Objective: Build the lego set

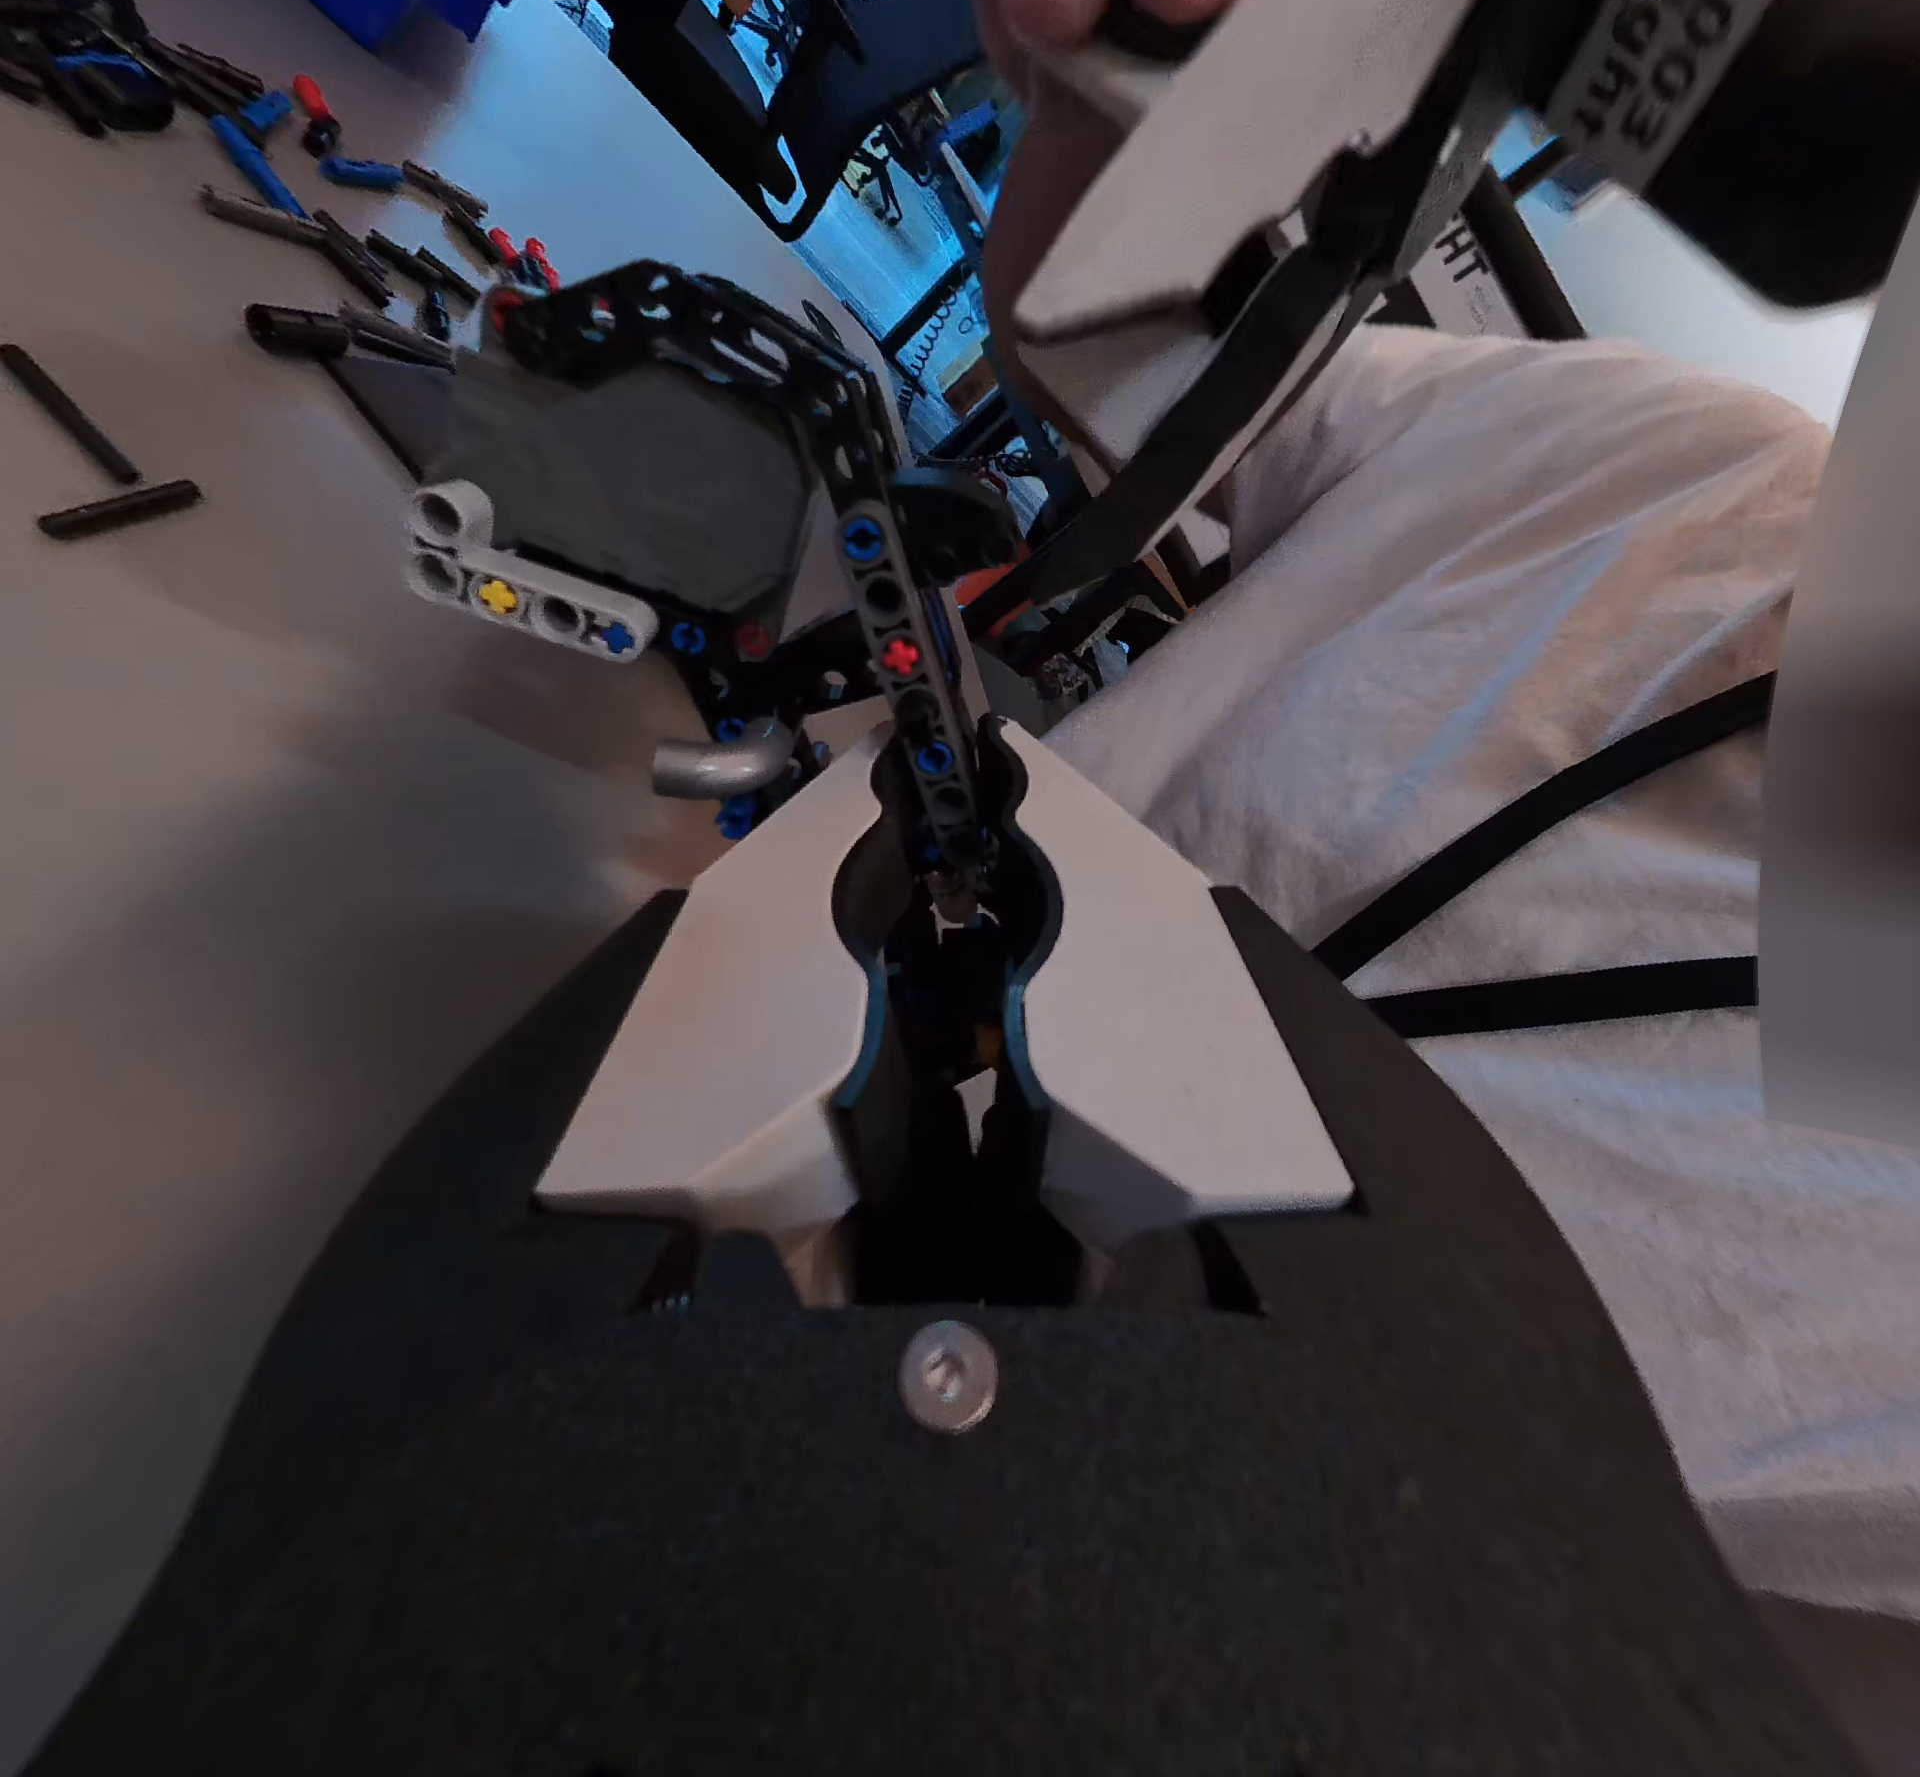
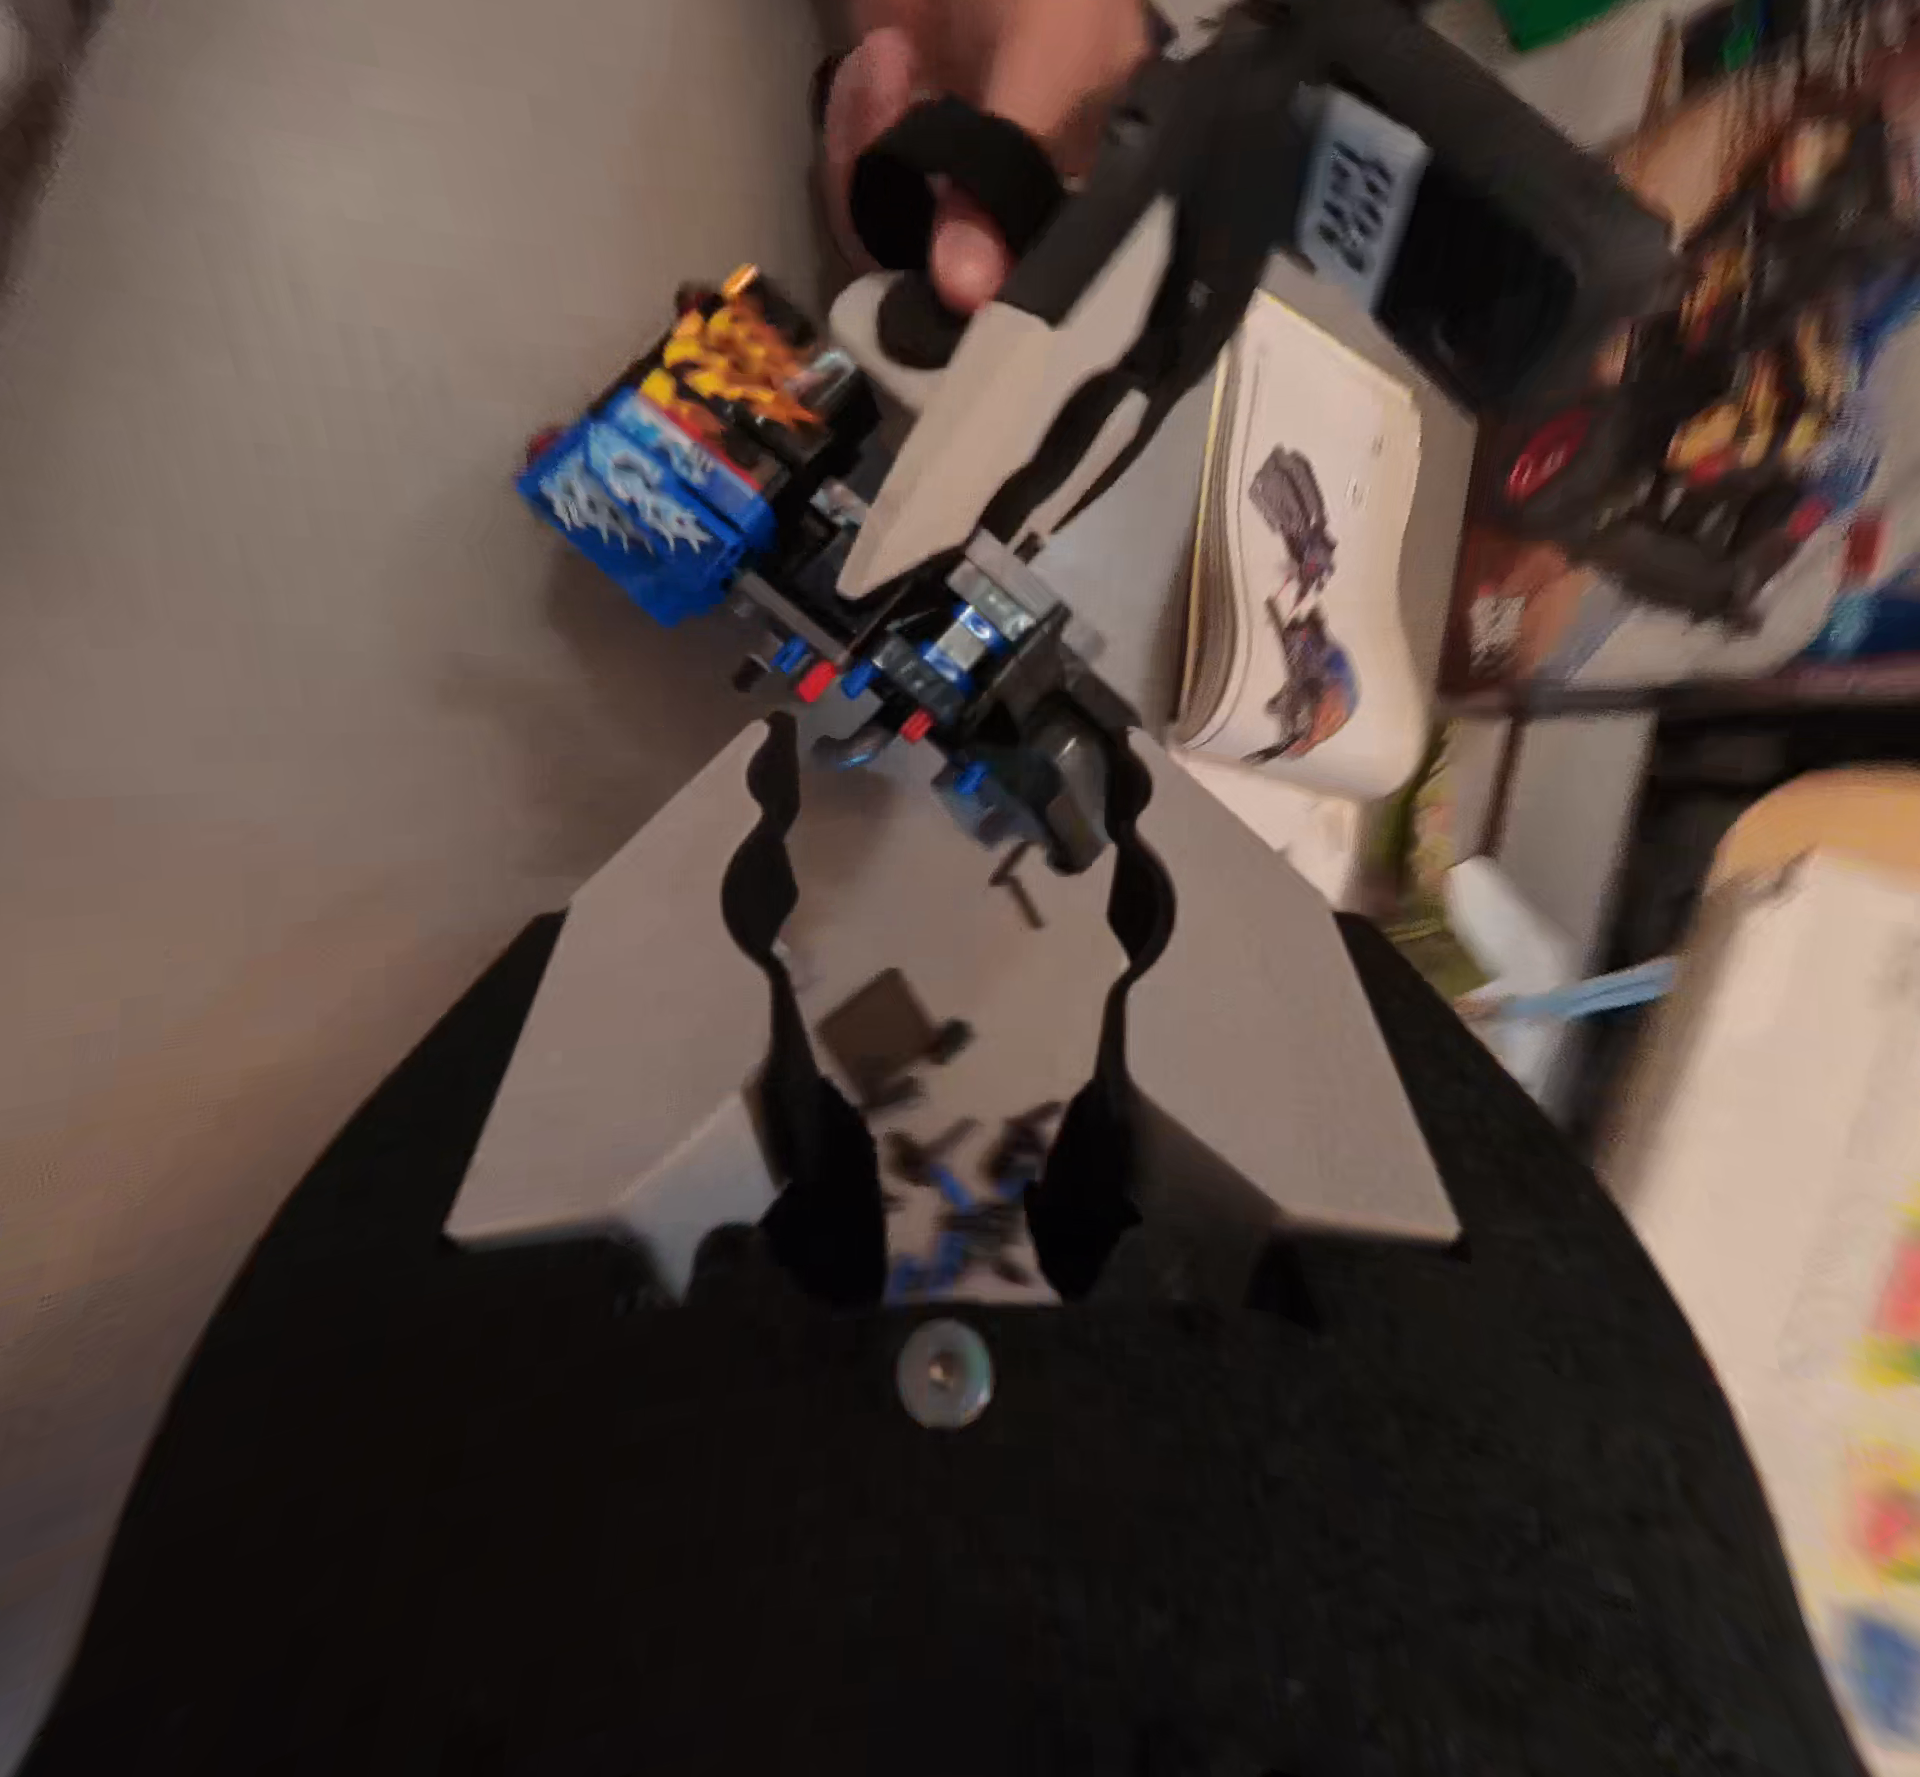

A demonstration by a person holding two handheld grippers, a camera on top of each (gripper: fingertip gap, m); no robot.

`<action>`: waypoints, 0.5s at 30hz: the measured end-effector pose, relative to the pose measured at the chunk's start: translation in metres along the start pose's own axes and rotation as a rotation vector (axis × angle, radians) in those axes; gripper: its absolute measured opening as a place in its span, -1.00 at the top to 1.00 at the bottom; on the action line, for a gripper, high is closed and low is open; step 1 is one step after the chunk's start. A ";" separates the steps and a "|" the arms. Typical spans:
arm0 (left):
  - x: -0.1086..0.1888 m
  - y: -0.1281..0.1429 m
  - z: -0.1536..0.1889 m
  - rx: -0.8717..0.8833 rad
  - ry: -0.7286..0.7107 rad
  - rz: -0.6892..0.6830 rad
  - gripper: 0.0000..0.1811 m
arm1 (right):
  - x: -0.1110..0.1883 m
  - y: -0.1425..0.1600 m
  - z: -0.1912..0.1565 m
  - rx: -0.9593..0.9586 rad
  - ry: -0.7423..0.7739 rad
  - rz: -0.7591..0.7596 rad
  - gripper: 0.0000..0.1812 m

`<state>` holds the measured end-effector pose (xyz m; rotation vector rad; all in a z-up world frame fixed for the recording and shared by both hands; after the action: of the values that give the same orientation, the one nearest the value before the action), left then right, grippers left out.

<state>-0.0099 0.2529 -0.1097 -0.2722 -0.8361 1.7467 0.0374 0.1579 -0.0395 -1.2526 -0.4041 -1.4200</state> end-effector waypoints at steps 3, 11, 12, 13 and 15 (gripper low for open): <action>-0.001 0.002 0.003 -0.011 0.022 -0.027 0.92 | -0.020 -0.004 0.001 0.297 -0.044 -0.193 0.33; -0.003 0.009 0.004 -0.026 0.024 -0.096 0.91 | -0.040 -0.017 0.006 0.470 -0.247 -0.265 0.28; -0.003 0.009 0.005 -0.027 0.027 -0.097 0.91 | -0.043 -0.019 0.005 0.475 -0.254 -0.271 0.28; -0.002 0.009 0.005 -0.029 0.028 -0.097 0.91 | -0.046 -0.019 0.005 0.492 -0.254 -0.298 0.29; -0.003 0.010 0.005 -0.030 0.023 -0.099 0.90 | -0.052 -0.018 0.005 0.507 -0.251 -0.336 0.29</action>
<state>-0.0188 0.2474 -0.1134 -0.2660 -0.8463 1.6365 0.0128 0.1936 -0.0745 -0.9691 -1.1151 -1.3189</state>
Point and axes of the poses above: each gripper's, where its closed fingertips meet, x back along the fingers, y out of its underside, z = x × y across the jaws, the point moved 6 cm from there along x, back along the fingers, and after that the axes turned 10 degrees about -y, right-handed, at the moved point
